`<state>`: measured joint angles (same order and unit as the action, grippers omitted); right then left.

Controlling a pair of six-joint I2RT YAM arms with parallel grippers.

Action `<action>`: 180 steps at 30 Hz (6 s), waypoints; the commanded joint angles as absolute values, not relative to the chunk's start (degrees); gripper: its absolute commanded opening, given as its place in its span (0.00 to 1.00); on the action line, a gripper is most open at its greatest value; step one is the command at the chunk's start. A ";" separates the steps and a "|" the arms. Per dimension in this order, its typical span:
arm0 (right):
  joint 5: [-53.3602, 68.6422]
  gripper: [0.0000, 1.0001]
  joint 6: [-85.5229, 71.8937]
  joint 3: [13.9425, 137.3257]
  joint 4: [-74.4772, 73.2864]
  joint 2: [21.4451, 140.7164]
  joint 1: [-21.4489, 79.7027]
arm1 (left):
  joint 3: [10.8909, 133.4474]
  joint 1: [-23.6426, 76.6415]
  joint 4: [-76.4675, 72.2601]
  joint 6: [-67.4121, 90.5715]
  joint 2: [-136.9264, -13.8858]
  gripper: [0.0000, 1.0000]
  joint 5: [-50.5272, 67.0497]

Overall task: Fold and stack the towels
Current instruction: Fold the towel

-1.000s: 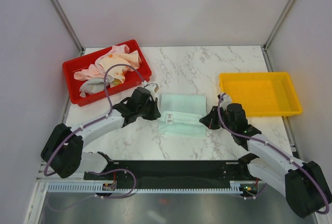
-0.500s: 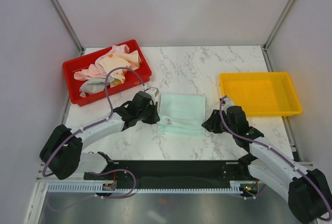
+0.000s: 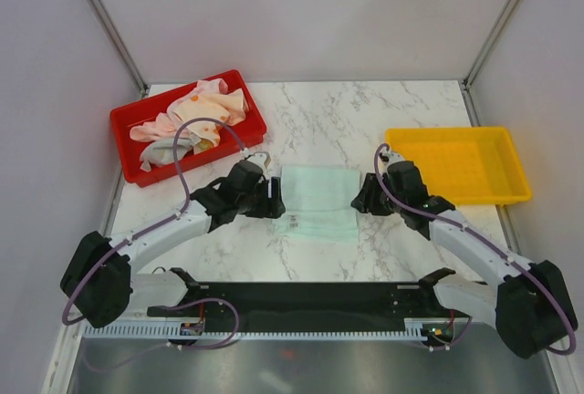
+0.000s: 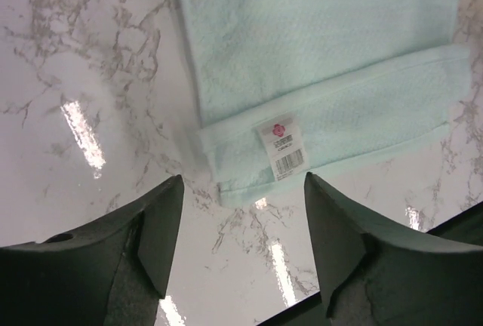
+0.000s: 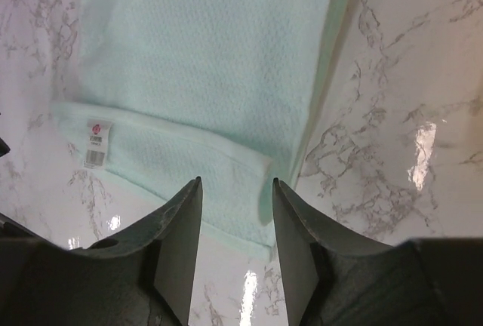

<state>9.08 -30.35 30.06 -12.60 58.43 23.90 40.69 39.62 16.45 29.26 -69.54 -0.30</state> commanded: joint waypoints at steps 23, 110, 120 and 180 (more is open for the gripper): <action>15.82 0.43 -21.18 39.64 -11.34 80.51 23.99 | 51.51 38.85 21.44 33.75 -87.63 0.68 6.15; -0.09 0.42 -24.26 56.96 -14.51 92.10 19.78 | 66.97 24.17 11.34 28.57 -100.88 0.60 15.47; 2.99 0.41 -25.58 54.85 -10.81 94.48 19.16 | 70.75 24.08 10.99 27.42 -107.22 0.57 15.03; 6.85 0.00 -23.55 44.21 -6.33 68.75 17.75 | 57.32 25.05 0.97 26.89 -85.45 0.02 20.92</action>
<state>7.51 -24.86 45.78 -6.94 75.53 17.87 60.38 24.34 6.70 28.82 -92.75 18.87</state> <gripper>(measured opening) 0.010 0.033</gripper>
